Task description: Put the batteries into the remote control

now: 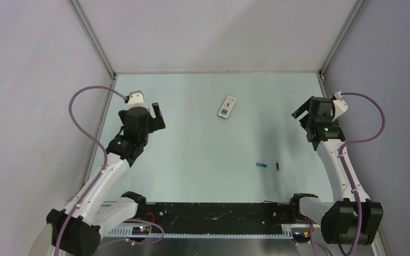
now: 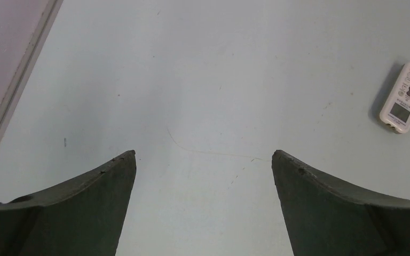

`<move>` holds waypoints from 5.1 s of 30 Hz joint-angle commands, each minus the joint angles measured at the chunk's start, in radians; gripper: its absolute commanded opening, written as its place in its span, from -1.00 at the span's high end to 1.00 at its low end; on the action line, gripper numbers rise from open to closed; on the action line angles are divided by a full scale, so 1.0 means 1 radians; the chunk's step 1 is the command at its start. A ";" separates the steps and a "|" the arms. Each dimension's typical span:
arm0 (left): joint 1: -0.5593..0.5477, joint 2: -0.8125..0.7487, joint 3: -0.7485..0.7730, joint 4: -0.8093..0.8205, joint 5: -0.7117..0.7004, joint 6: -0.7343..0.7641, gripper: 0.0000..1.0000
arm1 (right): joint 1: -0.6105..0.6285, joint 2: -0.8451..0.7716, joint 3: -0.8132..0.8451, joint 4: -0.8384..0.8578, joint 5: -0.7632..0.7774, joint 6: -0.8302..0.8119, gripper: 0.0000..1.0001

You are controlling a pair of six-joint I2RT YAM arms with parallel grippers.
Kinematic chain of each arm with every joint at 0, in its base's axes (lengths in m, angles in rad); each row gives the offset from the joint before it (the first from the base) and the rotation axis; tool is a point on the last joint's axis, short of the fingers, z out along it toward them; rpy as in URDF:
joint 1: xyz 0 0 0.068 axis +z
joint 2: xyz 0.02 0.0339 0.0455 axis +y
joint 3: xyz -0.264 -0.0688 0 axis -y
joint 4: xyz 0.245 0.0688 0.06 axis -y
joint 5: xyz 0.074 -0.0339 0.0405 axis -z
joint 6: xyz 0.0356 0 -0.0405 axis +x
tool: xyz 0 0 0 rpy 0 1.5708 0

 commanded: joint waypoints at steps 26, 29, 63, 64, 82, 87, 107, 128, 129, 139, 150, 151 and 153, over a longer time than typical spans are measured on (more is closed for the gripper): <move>-0.027 0.305 0.070 0.286 0.531 0.056 -0.99 | 0.193 0.162 0.002 0.140 -0.194 0.017 -0.84; -0.082 0.503 0.190 0.284 0.572 0.138 -1.00 | 0.210 0.179 0.002 0.135 -0.222 0.029 -0.83; -0.287 1.372 1.102 -0.125 0.474 0.140 -0.68 | 0.204 0.142 0.002 -0.020 -0.214 -0.019 -0.81; -0.287 1.388 1.129 -0.138 0.484 0.138 -0.67 | 0.204 0.139 0.002 -0.021 -0.215 -0.018 -0.80; -0.300 1.452 1.254 -0.240 0.393 0.116 -0.44 | 0.206 0.092 0.002 -0.062 -0.191 -0.001 -0.79; -0.307 1.457 1.267 -0.256 0.375 0.119 -0.38 | 0.209 0.077 0.002 -0.073 -0.186 0.004 -0.78; -0.321 1.496 1.343 -0.295 0.383 0.117 0.01 | 0.241 -0.049 -0.009 -0.168 -0.128 0.026 -0.76; -0.321 1.068 0.872 -0.312 0.700 0.195 0.84 | 0.259 0.022 -0.055 -0.025 -0.327 0.059 -0.78; -0.321 1.031 0.834 -0.310 0.731 0.196 0.85 | 0.265 0.038 -0.055 0.000 -0.356 0.070 -0.78; -0.320 0.830 0.654 -0.282 0.893 0.177 0.98 | 0.331 0.311 -0.055 0.262 -0.755 0.320 -0.84; -0.318 0.721 0.606 -0.263 1.037 0.220 0.98 | 0.345 0.413 -0.055 0.650 -1.022 0.582 -0.91; -0.316 0.716 0.614 -0.261 1.040 0.222 0.98 | 0.341 0.433 -0.053 0.650 -1.031 0.598 -0.89; -0.312 0.706 0.631 -0.262 1.048 0.223 0.96 | 0.338 0.460 -0.042 0.629 -1.059 0.607 -0.83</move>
